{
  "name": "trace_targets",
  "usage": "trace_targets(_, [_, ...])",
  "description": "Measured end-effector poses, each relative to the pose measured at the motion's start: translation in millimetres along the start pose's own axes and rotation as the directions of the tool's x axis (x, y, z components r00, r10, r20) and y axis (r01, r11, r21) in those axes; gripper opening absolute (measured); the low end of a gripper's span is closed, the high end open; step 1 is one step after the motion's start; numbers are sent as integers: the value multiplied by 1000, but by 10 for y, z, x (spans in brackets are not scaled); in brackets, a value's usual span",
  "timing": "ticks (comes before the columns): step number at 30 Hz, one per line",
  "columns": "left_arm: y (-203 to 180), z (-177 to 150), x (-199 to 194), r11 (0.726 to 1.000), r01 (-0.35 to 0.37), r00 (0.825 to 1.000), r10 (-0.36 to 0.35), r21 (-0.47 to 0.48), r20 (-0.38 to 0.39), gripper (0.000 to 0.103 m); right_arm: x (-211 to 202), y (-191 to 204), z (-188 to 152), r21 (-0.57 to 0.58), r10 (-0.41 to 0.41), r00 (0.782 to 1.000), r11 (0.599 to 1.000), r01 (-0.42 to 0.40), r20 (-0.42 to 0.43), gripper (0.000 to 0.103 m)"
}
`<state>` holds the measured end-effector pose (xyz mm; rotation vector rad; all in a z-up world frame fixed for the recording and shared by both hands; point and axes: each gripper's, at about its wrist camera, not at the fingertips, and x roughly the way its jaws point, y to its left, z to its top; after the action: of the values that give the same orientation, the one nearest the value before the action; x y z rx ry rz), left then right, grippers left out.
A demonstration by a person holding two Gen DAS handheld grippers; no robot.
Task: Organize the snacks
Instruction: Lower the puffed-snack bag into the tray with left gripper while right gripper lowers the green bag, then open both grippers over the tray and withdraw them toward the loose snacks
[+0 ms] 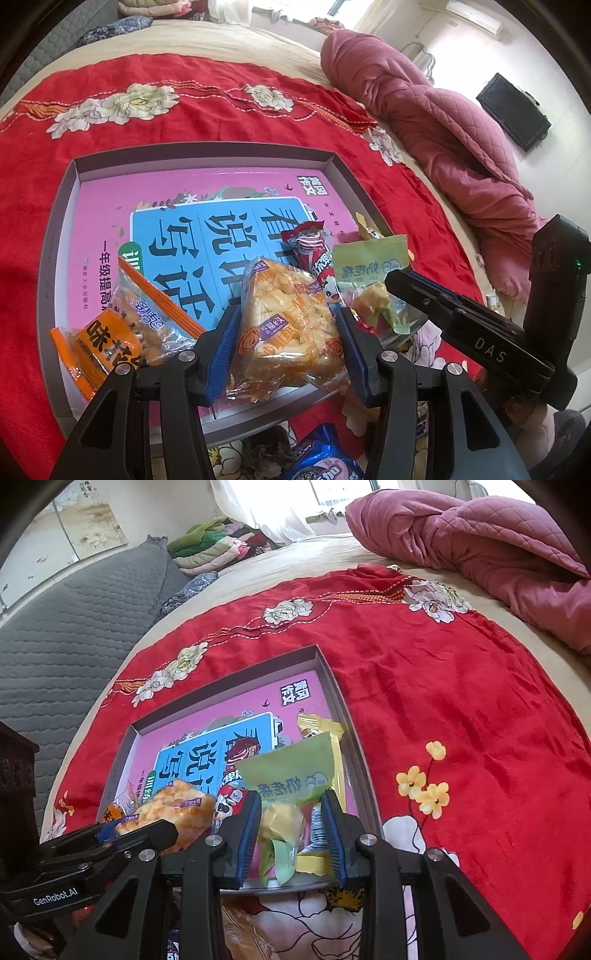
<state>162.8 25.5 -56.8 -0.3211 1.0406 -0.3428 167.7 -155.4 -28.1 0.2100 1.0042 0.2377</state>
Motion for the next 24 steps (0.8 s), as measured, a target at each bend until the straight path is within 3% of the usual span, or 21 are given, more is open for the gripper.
trace_targets(24, [-26, -14, 20, 1000, 23, 1000, -23, -9, 1, 56, -108, -43, 11, 9, -8, 1000, 1000, 8, 6, 37])
